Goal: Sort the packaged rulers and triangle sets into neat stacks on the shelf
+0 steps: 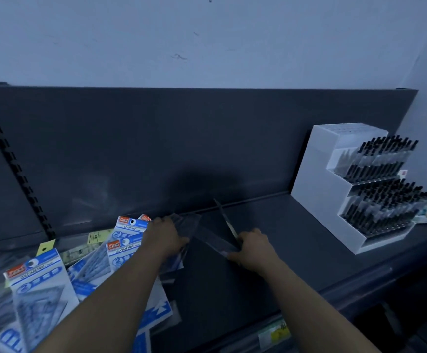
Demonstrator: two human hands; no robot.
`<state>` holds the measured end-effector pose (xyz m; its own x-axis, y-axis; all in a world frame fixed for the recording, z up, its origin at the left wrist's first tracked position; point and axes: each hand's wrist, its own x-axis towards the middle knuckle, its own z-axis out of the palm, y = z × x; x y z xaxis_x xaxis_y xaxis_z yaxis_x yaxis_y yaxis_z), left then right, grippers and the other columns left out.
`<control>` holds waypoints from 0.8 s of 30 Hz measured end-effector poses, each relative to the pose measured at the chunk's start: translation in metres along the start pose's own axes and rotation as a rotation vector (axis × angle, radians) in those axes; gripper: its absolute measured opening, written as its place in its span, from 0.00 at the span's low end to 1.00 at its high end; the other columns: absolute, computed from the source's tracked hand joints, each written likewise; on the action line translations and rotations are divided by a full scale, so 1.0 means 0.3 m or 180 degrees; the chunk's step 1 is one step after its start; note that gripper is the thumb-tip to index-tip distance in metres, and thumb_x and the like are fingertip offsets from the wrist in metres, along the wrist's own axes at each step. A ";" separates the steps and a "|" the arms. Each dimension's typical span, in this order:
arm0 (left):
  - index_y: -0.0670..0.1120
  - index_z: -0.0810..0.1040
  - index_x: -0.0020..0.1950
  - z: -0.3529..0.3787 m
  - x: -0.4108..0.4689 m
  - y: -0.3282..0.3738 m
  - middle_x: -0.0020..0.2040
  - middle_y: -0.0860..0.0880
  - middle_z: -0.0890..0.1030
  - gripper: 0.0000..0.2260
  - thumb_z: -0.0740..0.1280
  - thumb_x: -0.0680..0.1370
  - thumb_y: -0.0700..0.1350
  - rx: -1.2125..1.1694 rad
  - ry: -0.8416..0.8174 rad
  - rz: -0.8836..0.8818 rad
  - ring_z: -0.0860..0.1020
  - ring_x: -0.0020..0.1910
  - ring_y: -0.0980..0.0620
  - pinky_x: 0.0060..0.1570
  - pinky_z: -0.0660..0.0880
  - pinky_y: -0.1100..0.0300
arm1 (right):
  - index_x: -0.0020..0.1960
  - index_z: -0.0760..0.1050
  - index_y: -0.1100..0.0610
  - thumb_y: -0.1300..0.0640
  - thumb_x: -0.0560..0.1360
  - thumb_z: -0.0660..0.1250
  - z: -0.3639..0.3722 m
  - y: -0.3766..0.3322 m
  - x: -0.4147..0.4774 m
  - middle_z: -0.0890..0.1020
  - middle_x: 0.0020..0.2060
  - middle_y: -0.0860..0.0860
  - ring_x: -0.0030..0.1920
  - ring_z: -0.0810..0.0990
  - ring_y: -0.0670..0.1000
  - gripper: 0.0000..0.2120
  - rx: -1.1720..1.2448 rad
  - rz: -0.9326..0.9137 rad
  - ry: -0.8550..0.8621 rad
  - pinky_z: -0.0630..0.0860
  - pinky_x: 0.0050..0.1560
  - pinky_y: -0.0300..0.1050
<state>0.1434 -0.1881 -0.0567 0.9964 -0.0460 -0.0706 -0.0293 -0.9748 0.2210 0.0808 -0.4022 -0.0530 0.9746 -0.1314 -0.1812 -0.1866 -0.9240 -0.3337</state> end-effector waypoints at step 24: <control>0.46 0.64 0.73 0.028 -0.036 0.069 0.68 0.43 0.67 0.35 0.67 0.72 0.62 -0.0239 -0.0592 0.0250 0.68 0.66 0.42 0.65 0.68 0.49 | 0.51 0.74 0.59 0.52 0.71 0.70 -0.102 0.081 -0.064 0.79 0.43 0.54 0.44 0.81 0.53 0.14 0.0289 0.0911 -0.0419 0.82 0.47 0.49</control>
<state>0.1313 -0.2096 -0.0595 0.9594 -0.1674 -0.2269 -0.0935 -0.9480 0.3042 0.0614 -0.4332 -0.0293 0.8578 -0.3281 -0.3957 -0.4667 -0.8197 -0.3320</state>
